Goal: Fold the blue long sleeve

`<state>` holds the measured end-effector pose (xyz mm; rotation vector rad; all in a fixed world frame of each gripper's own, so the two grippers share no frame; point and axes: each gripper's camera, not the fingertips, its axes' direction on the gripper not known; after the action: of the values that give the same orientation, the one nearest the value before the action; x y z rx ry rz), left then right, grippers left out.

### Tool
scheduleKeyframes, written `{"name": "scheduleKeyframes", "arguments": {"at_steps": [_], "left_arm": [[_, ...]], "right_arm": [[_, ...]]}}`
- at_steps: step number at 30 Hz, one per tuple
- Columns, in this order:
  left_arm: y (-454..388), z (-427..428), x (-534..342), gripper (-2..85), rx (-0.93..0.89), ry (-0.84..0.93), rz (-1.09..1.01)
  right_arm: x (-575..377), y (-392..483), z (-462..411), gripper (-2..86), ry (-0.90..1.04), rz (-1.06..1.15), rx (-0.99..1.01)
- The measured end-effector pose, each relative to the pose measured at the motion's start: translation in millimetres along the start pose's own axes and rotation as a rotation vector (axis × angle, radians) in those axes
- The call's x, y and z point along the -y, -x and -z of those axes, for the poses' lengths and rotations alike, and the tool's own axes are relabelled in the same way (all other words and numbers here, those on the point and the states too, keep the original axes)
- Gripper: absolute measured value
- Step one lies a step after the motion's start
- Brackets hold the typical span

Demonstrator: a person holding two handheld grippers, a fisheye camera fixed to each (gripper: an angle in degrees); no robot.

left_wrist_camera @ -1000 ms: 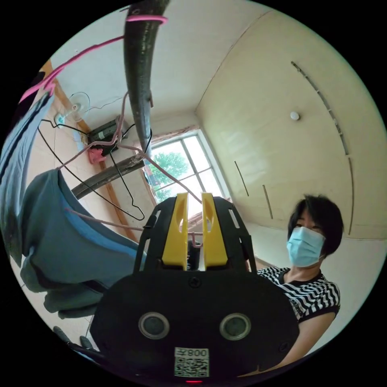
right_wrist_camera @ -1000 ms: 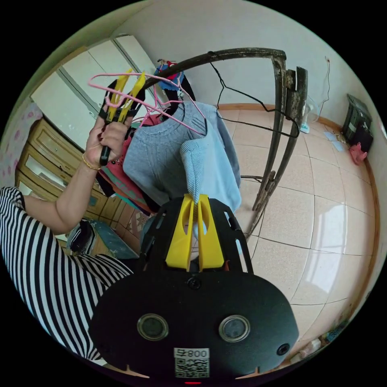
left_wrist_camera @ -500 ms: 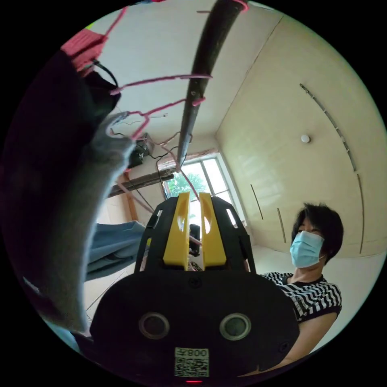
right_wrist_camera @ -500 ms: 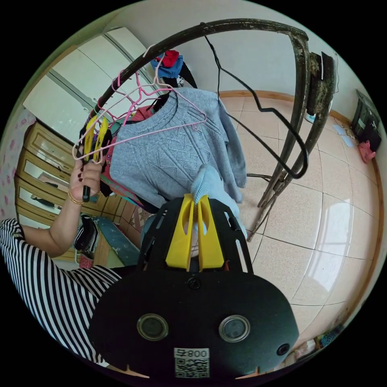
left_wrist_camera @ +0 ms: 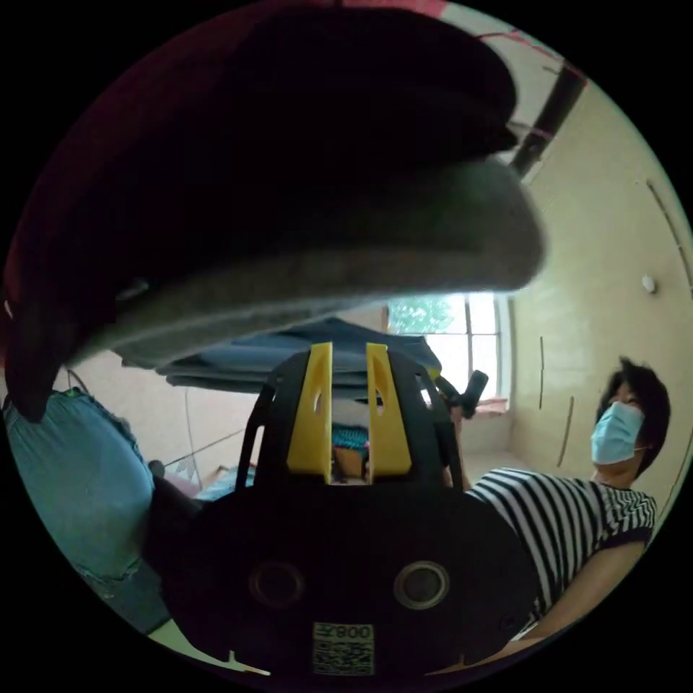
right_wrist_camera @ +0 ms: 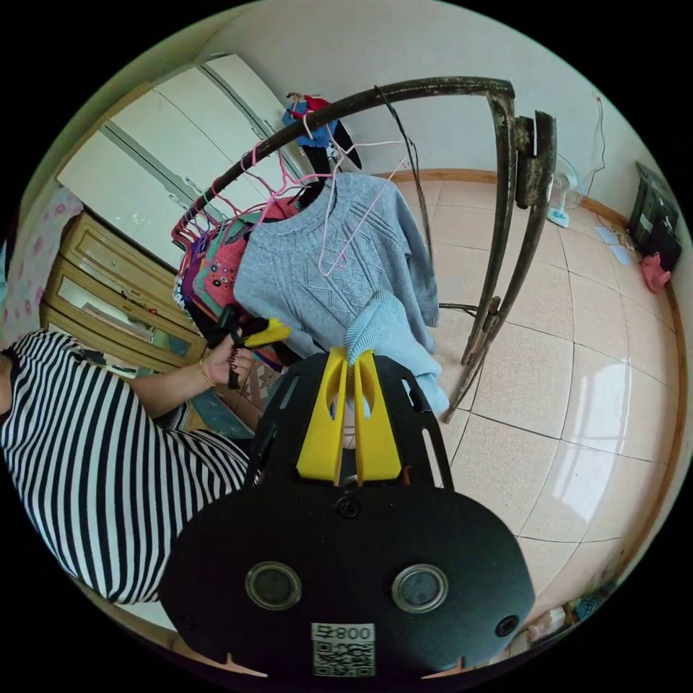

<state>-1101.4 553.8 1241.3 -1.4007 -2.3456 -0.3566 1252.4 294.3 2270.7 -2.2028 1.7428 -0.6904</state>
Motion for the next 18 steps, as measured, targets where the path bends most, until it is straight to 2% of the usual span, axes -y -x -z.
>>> {"name": "scheduleKeyframes", "arguments": {"at_steps": [2,9,11,16,18], "left_arm": [[21,-50,13,8.5,0.033,0.109,-0.012],[50,-172,58,9.7,0.121,0.269,-0.165],[61,-214,61,9.8,0.233,0.357,-0.242],[93,-254,42,9.7,0.132,0.345,-0.211],[115,-270,37,9.7,0.113,0.397,-0.166]], "right_arm": [[-8,5,11,0.8,-0.004,0.002,-0.011],[-51,29,52,0.8,-0.042,-0.037,-0.072],[-64,35,60,0.8,-0.057,-0.051,-0.091],[-107,51,80,0.7,-0.099,-0.119,-0.15],[-123,58,84,0.7,-0.111,-0.131,-0.166]]}}
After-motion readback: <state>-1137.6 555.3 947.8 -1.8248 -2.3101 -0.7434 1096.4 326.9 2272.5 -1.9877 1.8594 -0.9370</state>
